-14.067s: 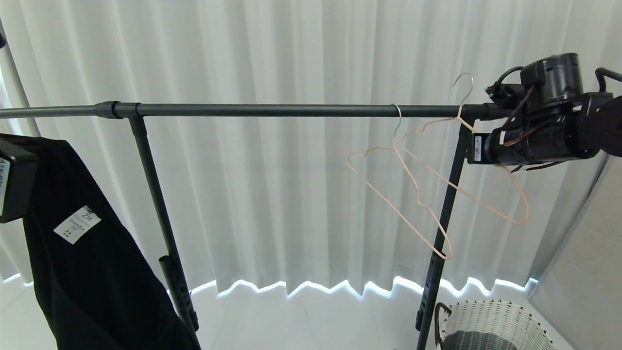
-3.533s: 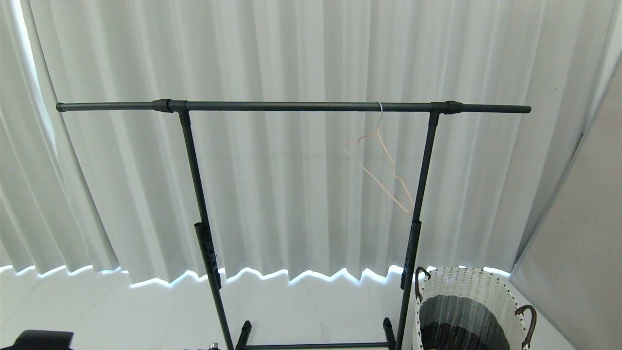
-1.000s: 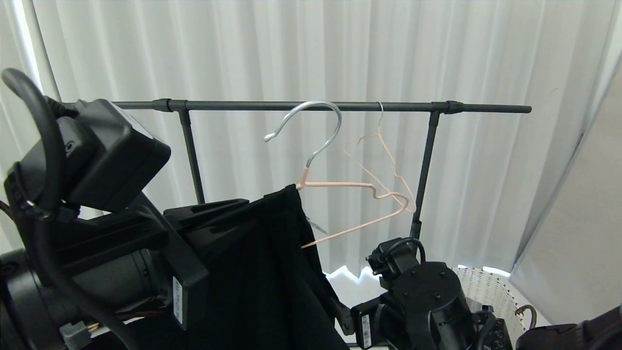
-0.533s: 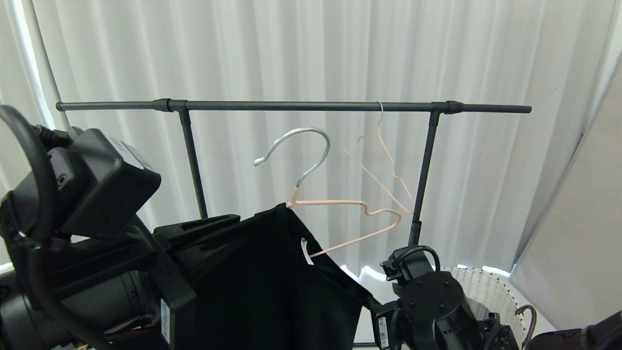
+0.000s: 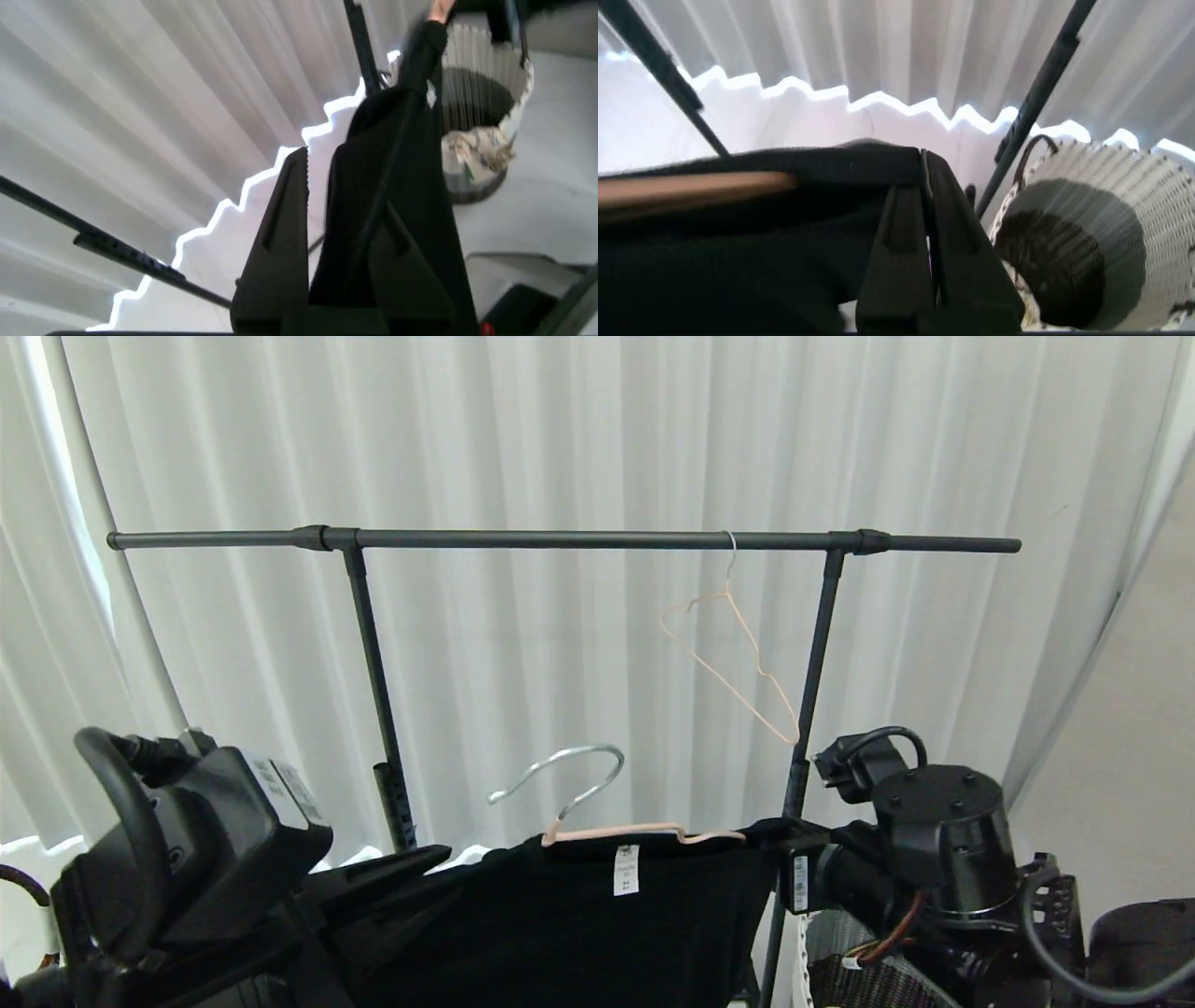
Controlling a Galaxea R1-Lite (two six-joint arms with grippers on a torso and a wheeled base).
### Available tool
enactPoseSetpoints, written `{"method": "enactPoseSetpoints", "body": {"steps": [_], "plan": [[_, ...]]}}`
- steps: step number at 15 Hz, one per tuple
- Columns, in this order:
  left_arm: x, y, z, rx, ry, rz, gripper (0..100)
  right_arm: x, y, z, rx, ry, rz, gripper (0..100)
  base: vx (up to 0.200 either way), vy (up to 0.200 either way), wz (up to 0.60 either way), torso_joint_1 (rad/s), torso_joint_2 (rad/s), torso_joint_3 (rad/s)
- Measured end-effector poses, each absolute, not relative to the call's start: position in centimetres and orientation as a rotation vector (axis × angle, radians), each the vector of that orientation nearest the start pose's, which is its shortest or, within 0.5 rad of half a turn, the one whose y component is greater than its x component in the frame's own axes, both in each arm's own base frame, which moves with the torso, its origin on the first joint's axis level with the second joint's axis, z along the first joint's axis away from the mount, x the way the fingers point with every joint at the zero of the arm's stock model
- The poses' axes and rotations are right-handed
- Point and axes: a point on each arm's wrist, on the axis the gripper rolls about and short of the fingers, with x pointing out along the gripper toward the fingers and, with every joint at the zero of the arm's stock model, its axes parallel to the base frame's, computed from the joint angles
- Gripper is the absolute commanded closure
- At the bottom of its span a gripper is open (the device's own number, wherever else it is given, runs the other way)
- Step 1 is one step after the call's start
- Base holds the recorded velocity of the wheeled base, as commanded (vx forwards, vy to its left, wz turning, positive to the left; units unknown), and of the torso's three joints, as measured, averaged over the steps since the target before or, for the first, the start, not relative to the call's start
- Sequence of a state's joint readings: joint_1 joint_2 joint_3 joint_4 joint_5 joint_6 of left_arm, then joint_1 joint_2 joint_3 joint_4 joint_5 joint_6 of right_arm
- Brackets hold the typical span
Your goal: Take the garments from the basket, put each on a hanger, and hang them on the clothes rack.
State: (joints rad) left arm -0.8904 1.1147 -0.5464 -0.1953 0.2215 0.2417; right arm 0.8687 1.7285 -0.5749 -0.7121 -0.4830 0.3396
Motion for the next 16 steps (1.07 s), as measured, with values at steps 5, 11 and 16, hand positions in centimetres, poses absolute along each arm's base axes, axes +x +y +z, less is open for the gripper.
{"method": "enactPoseSetpoints", "body": {"steps": [5, 11, 16], "plan": [[9.3, -11.0, 18.2, 0.447, 0.306, -0.745, 100, 18.5, 17.9, 14.8, 0.03, 0.341, 0.356, 100, 0.0, 0.0, 0.0, 0.0, 0.0, 0.0], [9.3, -11.1, 17.5, 0.461, 0.334, -0.752, 100, 15.9, 15.5, 16.5, -0.075, 0.416, 0.486, 0, 0.0, 0.0, 0.0, 0.0, 0.0, 0.0], [9.1, -11.4, 18.1, 0.402, 0.322, -0.788, 100, 13.9, 13.7, 18.1, -0.093, 0.416, 0.65, 0, 0.0, 0.0, 0.0, 0.0, 0.0, 0.0]]}}
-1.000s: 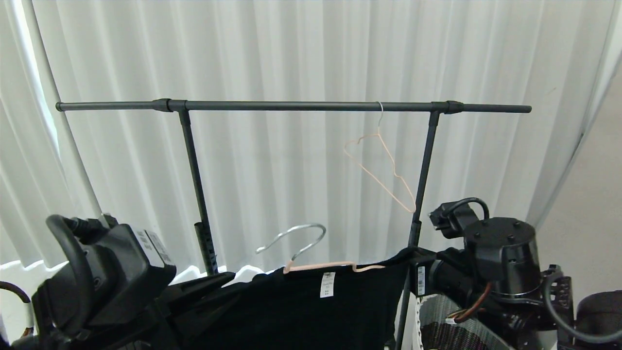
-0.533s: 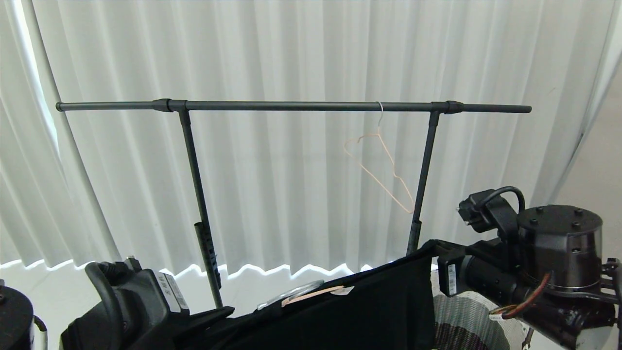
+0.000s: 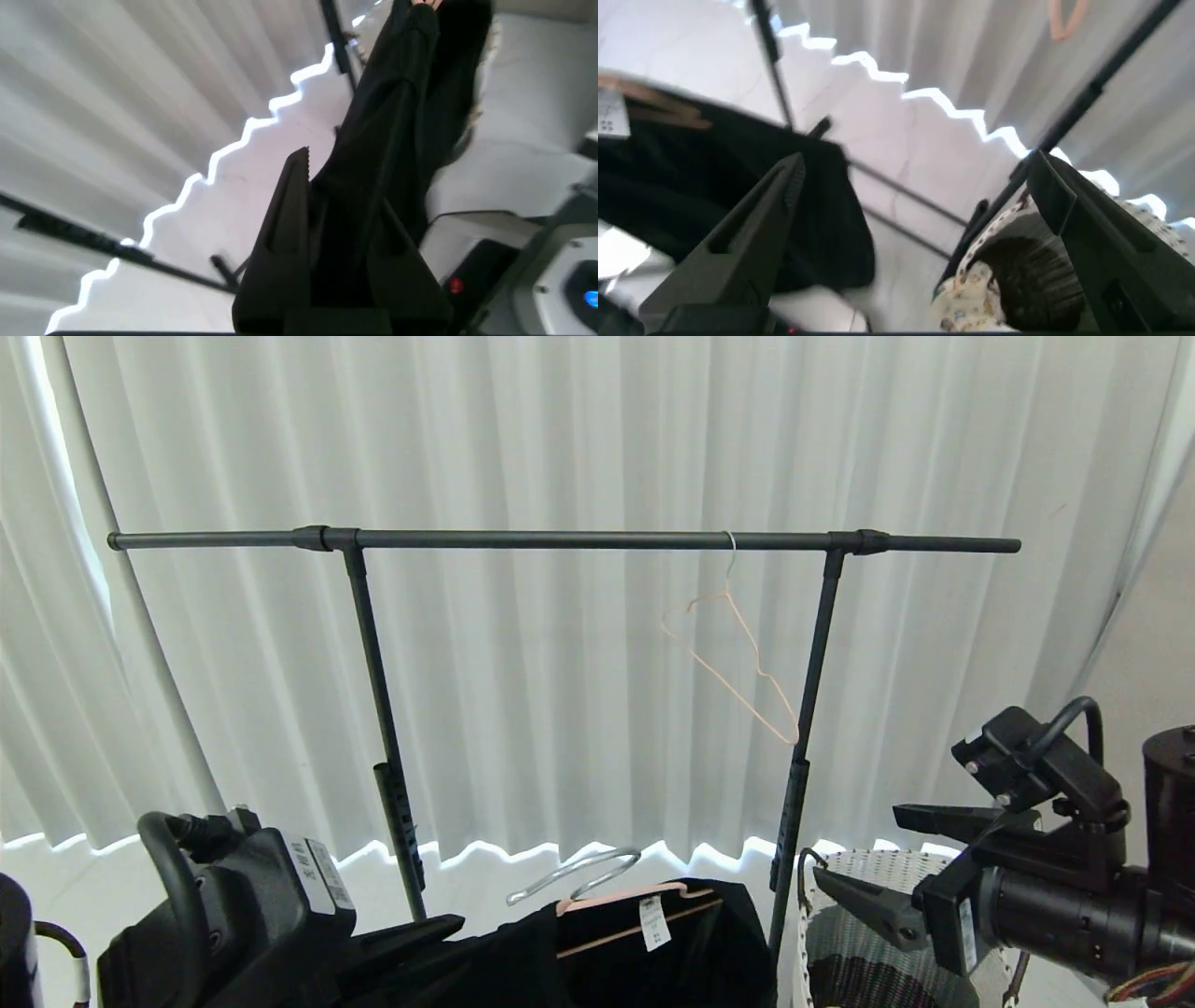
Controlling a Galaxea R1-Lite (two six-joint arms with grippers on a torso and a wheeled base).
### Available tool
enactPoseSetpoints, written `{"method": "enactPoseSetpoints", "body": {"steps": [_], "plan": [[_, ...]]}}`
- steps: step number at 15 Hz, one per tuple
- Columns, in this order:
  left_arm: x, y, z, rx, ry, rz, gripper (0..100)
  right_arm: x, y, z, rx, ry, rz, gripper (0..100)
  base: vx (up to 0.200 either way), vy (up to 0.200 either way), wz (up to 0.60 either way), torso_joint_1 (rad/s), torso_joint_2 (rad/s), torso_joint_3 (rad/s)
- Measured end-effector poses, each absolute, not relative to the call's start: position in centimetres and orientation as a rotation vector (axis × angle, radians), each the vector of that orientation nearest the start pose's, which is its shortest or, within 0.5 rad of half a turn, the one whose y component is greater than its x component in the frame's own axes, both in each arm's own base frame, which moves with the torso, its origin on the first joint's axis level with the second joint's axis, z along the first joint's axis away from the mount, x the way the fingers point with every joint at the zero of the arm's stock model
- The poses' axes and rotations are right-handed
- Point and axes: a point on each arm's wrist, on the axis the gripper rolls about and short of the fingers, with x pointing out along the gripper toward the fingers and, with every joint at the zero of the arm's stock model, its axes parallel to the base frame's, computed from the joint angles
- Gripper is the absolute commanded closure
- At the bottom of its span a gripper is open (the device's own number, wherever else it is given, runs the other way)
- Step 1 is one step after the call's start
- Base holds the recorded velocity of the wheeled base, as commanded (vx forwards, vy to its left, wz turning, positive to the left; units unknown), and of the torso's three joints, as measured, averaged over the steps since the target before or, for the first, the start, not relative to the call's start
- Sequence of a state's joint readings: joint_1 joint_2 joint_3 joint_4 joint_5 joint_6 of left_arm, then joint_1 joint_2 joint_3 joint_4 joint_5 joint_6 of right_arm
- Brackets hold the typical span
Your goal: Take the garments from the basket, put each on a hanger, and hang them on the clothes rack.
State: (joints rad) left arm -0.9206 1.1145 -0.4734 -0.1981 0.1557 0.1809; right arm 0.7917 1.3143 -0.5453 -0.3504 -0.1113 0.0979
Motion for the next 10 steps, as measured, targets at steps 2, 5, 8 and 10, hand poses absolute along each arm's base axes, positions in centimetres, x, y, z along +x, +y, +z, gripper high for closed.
{"method": "enactPoseSetpoints", "body": {"steps": [2, 5, 8, 10], "plan": [[8.9, -11.5, 18.4, 0.395, 0.31, -0.812, 100, 13.4, 13.2, 18.5, -0.131, 0.404, 0.696, 0, 0.0, 0.0, 0.0, 0.0, 0.0, 0.0], [8.4, -11.9, 18.6, 0.4, 0.297, -0.859, 100, 12.6, 12.6, 18.4, -0.302, 0.391, 0.814, 0, 0.0, 0.0, 0.0, 0.0, 0.0, 0.0], [7.7, -12.3, 18.6, 0.406, 0.286, -0.913, 100, 11.8, 12.5, 19.0, -0.435, 0.404, 0.98, 0, 0.0, 0.0, 0.0, 0.0, 0.0, 0.0], [7.2, -12.5, 18.4, 0.406, 0.29, -0.948, 100, 11.3, 13.1, 19.8, -0.474, 0.403, 1.049, 0, 0.0, 0.0, 0.0, 0.0, 0.0, 0.0]]}}
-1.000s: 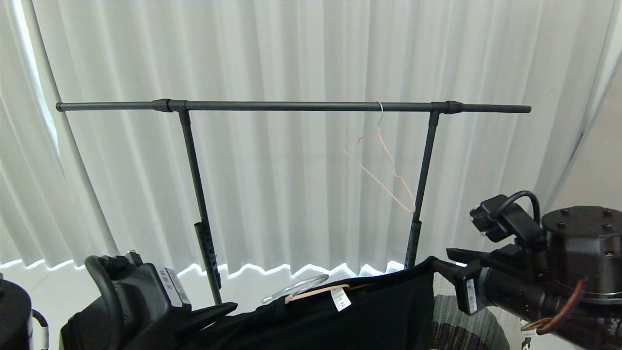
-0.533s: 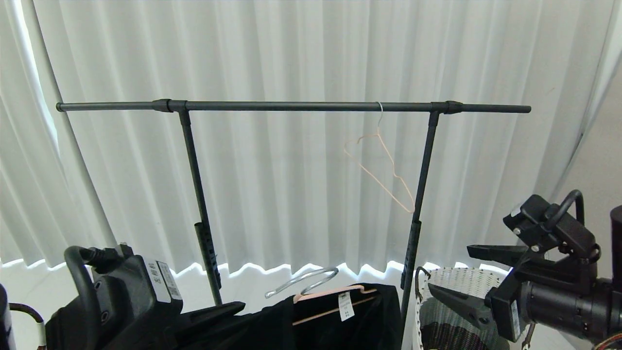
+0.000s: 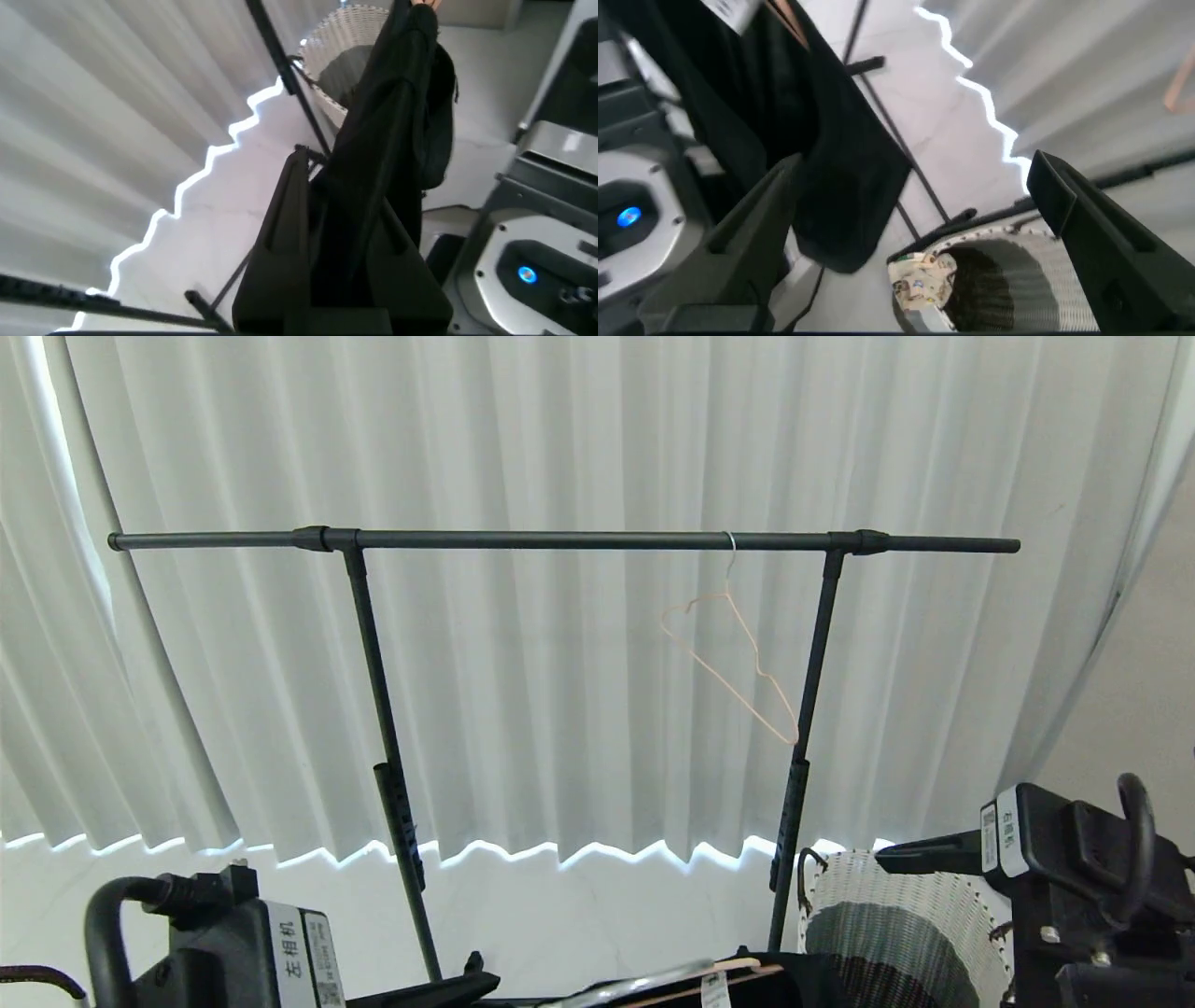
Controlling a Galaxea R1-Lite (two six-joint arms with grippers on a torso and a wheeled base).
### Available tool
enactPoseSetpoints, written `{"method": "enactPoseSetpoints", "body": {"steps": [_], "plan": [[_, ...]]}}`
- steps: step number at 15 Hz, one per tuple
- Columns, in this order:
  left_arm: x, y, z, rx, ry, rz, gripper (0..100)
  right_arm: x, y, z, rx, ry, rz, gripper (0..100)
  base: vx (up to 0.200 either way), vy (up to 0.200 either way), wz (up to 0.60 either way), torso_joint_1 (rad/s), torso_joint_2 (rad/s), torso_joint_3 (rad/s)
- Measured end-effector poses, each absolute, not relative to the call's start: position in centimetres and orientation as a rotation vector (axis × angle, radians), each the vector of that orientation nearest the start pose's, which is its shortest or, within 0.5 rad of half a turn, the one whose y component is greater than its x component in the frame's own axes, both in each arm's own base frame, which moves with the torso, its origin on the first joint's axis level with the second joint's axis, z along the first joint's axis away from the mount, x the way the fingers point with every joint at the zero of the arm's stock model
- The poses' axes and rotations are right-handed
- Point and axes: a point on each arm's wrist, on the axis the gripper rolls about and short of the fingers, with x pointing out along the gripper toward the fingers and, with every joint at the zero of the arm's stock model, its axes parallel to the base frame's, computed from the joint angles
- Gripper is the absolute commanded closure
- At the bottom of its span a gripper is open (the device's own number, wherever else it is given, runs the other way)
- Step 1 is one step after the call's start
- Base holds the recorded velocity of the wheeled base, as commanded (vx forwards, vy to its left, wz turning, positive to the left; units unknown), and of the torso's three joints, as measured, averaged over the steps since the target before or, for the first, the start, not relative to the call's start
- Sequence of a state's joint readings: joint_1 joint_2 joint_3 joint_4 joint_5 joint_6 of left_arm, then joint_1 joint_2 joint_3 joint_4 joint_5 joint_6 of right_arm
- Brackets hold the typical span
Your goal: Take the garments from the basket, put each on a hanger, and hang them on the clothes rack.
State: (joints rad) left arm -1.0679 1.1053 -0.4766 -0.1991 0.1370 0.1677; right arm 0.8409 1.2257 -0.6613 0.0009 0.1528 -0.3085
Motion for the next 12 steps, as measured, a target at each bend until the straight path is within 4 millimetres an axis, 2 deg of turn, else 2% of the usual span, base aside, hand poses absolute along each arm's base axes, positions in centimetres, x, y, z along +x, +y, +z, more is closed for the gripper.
{"method": "enactPoseSetpoints", "body": {"steps": [3, 8, 12], "plan": [[6.6, -12.9, 18.3, 0.384, 0.301, -1.024, 100, 10.8, 15.4, 20.1, -0.503, 0.387, 1.147, 0, 0.0, 0.0, 0.0, 0.0, 0.0, 0.0], [6.4, -12.9, 18.4, 0.347, 0.317, -1.026, 100, 11.6, 19.7, 18.9, -0.522, 0.377, 1.229, 0, 0.0, 0.0, 0.0, 0.0, 0.0, 0.0], [6.4, -12.9, 18.5, 0.341, 0.314, -1.026, 100, 12.4, 21.2, 17.8, -0.535, 0.426, 1.231, 0, 0.0, 0.0, 0.0, 0.0, 0.0, 0.0]]}}
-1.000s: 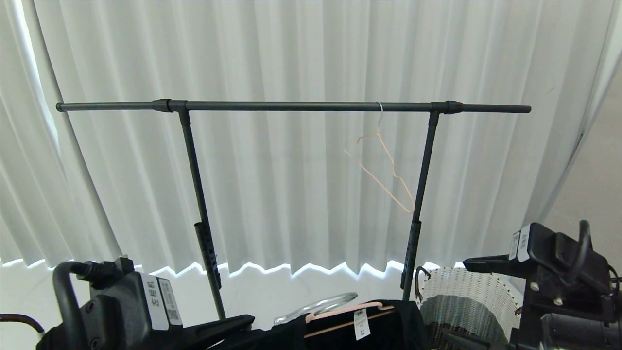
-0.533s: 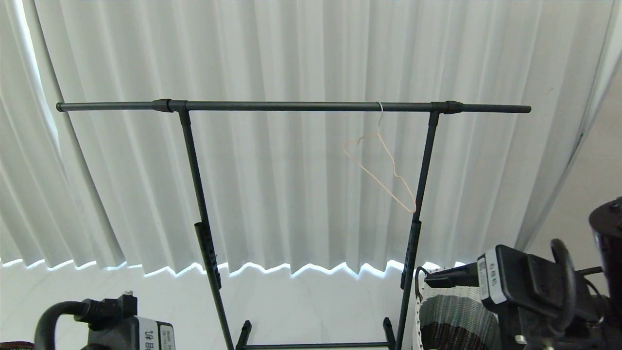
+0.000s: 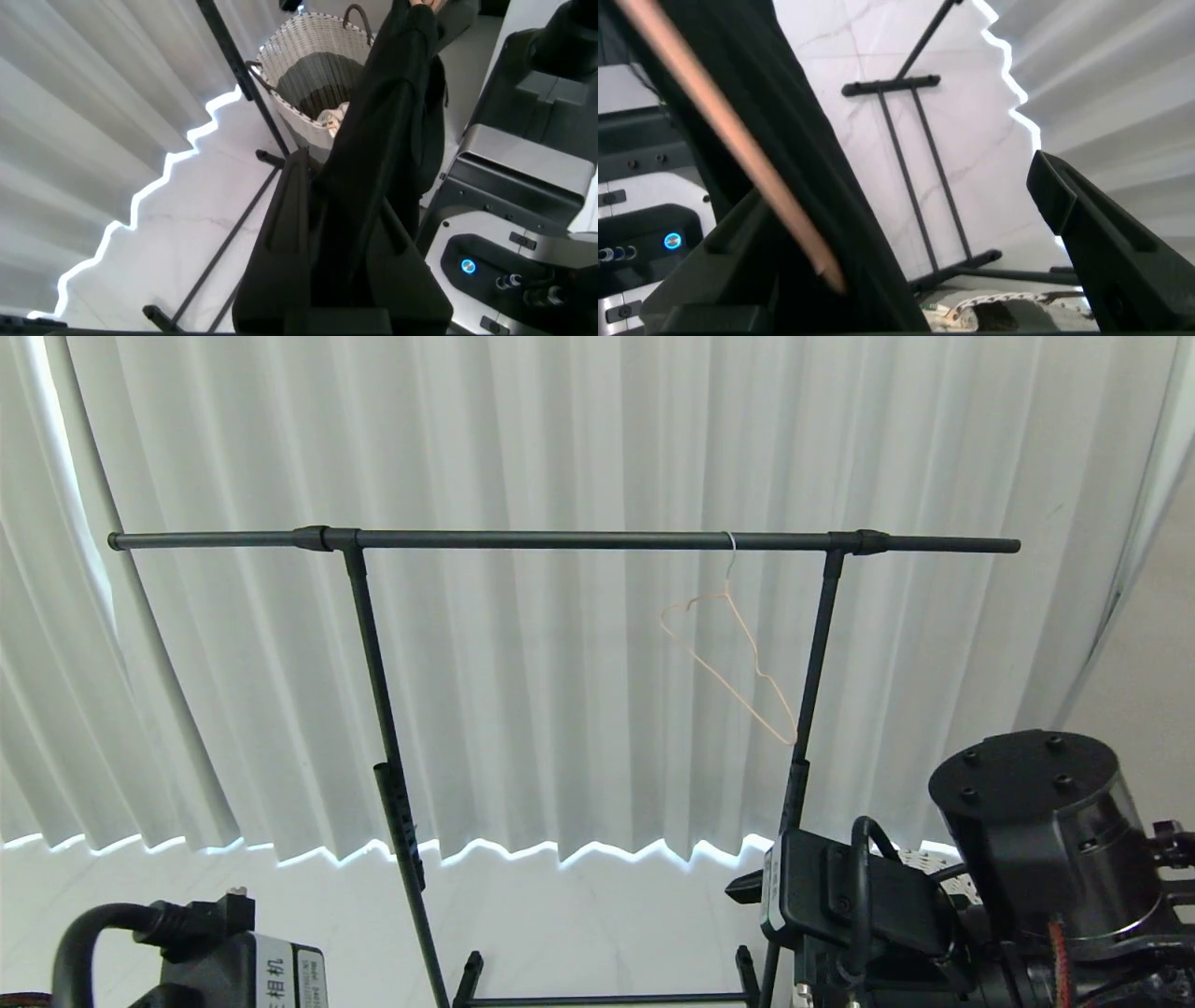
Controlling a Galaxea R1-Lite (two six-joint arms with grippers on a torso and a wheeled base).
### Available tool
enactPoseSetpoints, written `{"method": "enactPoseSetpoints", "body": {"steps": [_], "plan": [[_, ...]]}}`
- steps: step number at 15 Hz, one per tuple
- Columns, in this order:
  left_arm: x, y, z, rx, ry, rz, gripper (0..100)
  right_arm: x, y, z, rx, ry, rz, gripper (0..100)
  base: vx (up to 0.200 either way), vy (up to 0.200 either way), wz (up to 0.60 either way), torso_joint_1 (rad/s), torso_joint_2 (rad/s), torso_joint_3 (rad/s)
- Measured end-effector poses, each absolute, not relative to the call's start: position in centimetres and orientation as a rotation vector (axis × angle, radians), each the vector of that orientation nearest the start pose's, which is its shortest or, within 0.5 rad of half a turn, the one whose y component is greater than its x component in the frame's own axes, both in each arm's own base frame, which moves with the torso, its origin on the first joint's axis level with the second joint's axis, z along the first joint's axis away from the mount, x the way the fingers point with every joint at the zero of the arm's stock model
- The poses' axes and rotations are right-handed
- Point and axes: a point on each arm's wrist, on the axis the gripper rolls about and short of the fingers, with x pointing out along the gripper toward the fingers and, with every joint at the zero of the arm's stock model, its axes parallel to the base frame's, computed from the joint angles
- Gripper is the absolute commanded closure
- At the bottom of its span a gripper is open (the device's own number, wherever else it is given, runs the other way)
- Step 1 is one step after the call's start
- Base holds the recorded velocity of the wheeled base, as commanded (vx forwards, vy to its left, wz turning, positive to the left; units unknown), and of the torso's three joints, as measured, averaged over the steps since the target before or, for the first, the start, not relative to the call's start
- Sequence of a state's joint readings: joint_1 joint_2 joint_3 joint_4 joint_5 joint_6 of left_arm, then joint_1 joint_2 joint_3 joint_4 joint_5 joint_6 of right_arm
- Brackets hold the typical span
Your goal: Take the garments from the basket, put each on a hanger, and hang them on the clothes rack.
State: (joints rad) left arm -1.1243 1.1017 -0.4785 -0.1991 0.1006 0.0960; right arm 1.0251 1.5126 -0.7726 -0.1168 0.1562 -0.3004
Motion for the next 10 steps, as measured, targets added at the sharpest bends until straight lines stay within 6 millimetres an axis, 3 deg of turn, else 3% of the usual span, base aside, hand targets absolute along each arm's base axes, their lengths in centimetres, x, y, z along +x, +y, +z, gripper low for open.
{"method": "enactPoseSetpoints", "body": {"steps": [2, 3, 10], "plan": [[6.41, -12.87, 18.52, 0.341, 0.313, -1.027, 100, 12.54, 21.38, 17.54, -0.539, 0.434, 1.232, 0, 0.0, 0.0, 0.0, 0.0, 0.0, 0.0], [6.41, -12.87, 18.55, 0.34, 0.312, -1.027, 100, 12.54, 21.46, 17.44, -0.542, 0.438, 1.234, 100, 0.0, 0.0, 0.0, 0.0, 0.0, 0.0], [6.41, -12.86, 18.81, 0.337, 0.299, -1.026, 100, 12.36, 21.73, 17.27, -0.555, 0.436, 1.245, 100, 0.0, 0.0, 0.0, 0.0, 0.0, 0.0]]}}
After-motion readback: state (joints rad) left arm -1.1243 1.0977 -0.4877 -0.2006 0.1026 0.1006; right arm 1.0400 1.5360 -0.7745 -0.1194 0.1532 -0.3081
